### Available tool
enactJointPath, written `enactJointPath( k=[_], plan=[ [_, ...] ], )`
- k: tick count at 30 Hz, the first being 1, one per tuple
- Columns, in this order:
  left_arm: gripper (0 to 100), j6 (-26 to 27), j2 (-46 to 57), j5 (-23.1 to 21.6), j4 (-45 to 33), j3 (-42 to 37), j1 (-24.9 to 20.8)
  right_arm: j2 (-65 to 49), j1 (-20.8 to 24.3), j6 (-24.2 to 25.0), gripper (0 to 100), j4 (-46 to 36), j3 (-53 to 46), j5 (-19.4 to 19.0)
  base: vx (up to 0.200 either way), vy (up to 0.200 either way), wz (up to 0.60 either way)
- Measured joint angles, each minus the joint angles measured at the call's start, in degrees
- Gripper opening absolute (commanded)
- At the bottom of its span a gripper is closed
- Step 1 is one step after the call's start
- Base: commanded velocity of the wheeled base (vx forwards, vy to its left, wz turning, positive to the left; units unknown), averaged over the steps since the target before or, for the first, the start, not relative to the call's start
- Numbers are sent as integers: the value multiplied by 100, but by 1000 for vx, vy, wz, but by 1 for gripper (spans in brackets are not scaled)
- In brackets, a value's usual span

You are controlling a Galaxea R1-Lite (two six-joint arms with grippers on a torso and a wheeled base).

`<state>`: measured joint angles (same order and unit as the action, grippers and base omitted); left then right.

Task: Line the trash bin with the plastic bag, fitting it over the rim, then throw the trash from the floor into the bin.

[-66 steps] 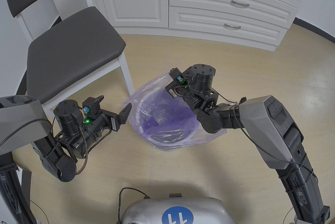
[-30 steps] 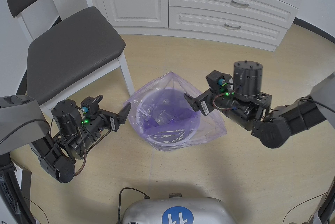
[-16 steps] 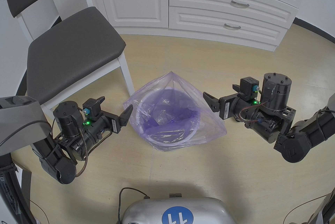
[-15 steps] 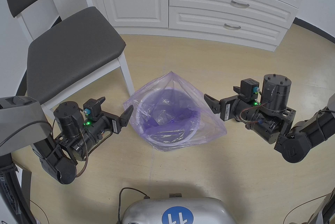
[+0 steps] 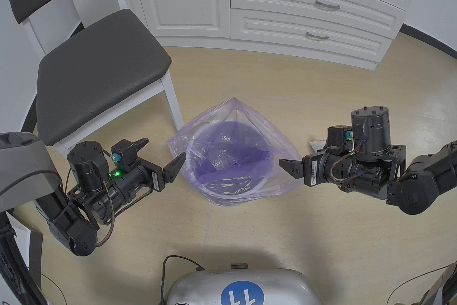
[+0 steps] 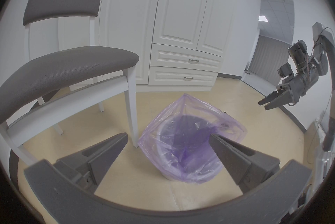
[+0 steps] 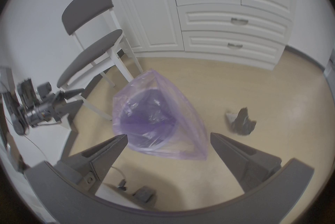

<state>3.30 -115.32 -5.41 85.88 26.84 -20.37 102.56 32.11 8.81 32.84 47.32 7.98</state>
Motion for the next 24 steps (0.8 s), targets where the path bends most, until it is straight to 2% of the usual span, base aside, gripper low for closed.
enactJointPath(
  k=[2,6,11,15,19,24],
  plan=[
    [100,-35,110,-27,-268,-15,-5,-132,35,271,100,-386,118,-178,0,0,0],
    [100,-366,386,-52,-1349,79,-33,-367,79,599,100,-908,366,-427,0,0,0],
    [100,-1304,848,-68,-3390,662,-121,-488,93,780,100,-1172,575,-567,0,0,0],
    [100,-1863,1073,-61,-4693,1270,-156,-400,60,837,100,-1246,681,-613,0,0,0],
    [100,-2161,1078,110,-5324,1734,-156,-99,-15,869,100,-1150,769,-651,0,0,0],
    [100,-2237,717,466,-5211,2100,-123,477,-161,791,100,-956,852,-697,0,0,0]
  ],
)
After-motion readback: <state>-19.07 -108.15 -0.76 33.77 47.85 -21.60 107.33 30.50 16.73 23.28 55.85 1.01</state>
